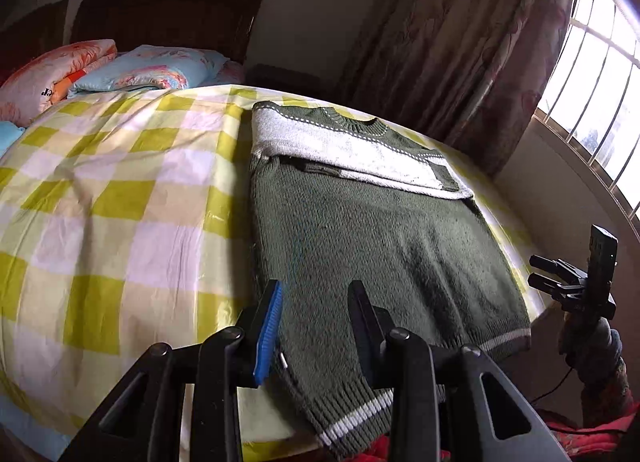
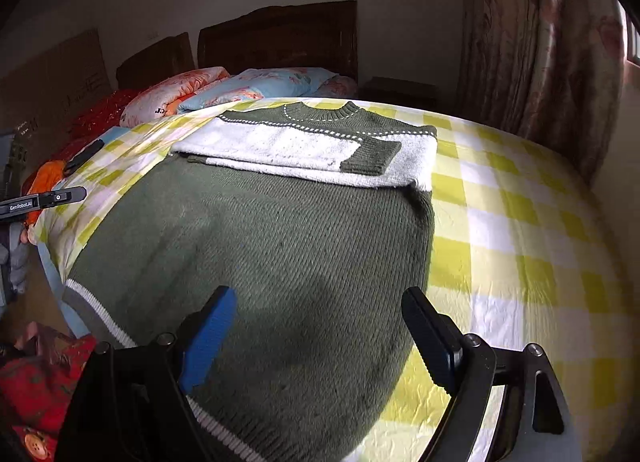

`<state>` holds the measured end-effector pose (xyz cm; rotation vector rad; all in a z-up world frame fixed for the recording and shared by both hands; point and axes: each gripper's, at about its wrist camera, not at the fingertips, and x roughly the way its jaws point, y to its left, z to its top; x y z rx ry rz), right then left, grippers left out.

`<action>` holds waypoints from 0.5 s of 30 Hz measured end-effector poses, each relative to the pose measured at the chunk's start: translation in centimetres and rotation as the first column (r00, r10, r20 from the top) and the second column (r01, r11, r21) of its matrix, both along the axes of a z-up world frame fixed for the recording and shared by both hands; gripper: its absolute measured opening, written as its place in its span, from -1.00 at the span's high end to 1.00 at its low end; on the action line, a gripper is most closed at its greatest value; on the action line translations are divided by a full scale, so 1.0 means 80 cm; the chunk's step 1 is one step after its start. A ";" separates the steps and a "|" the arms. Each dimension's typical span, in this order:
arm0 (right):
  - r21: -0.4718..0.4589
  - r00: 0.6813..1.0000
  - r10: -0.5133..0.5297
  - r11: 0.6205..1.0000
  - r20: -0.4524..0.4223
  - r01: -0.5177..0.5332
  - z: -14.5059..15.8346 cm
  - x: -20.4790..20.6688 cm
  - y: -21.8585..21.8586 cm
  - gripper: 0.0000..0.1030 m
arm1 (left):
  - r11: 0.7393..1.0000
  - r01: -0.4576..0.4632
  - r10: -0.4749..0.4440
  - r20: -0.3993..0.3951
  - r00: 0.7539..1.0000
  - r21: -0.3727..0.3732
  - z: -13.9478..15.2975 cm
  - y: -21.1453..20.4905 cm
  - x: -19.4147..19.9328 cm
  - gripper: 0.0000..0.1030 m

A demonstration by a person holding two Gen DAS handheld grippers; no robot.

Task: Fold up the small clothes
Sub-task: 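Grasp the sweater hem with both grippers and fold it toward the collar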

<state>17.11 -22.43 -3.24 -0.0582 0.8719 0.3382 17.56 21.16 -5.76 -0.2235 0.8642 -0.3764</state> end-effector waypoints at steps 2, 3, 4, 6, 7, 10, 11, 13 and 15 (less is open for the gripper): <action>0.033 0.999 -0.010 0.999 -0.034 0.011 -0.009 -0.043 -0.016 -1.00 | 1.000 0.005 -0.005 -0.032 0.999 -0.029 -0.016 0.009 -0.027 0.34; 0.048 0.999 -0.017 0.999 -0.052 0.020 -0.014 -0.062 -0.023 -1.00 | 0.999 0.000 -0.002 -0.046 0.999 -0.049 -0.024 0.014 -0.038 0.34; 0.063 0.998 -0.024 0.998 -0.065 0.028 -0.018 -0.079 -0.028 -1.00 | 0.997 -0.007 0.003 -0.061 0.998 -0.072 -0.031 0.017 -0.046 0.34; 0.100 0.994 -0.037 0.994 -0.102 0.047 -0.026 -0.105 -0.035 -1.00 | 0.990 -0.021 0.007 -0.100 0.995 -0.139 -0.048 0.023 -0.058 0.34; 0.120 0.991 -0.035 0.992 -0.127 0.050 -0.032 -0.112 -0.037 -1.00 | 0.984 -0.023 0.001 -0.122 0.993 -0.179 -0.057 0.022 -0.061 0.34; 0.177 0.983 -0.022 0.983 -0.182 0.055 -0.050 -0.125 -0.034 -1.00 | 0.968 -0.024 -0.016 -0.160 0.987 -0.249 -0.074 0.018 -0.068 0.25; 0.204 0.980 -0.017 0.977 -0.199 0.058 -0.056 -0.122 -0.031 -1.00 | 0.963 -0.016 -0.029 -0.164 0.986 -0.269 -0.077 0.015 -0.071 0.12; 0.240 0.972 -0.026 0.967 -0.234 0.083 -0.068 -0.118 -0.028 -1.00 | 0.957 0.008 -0.066 -0.192 0.979 -0.290 -0.085 0.008 -0.075 -0.07; 0.297 0.967 -0.020 0.950 -0.255 0.098 -0.077 -0.114 -0.026 -1.00 | 0.952 0.023 -0.090 -0.208 0.974 -0.304 -0.089 0.004 -0.080 -0.13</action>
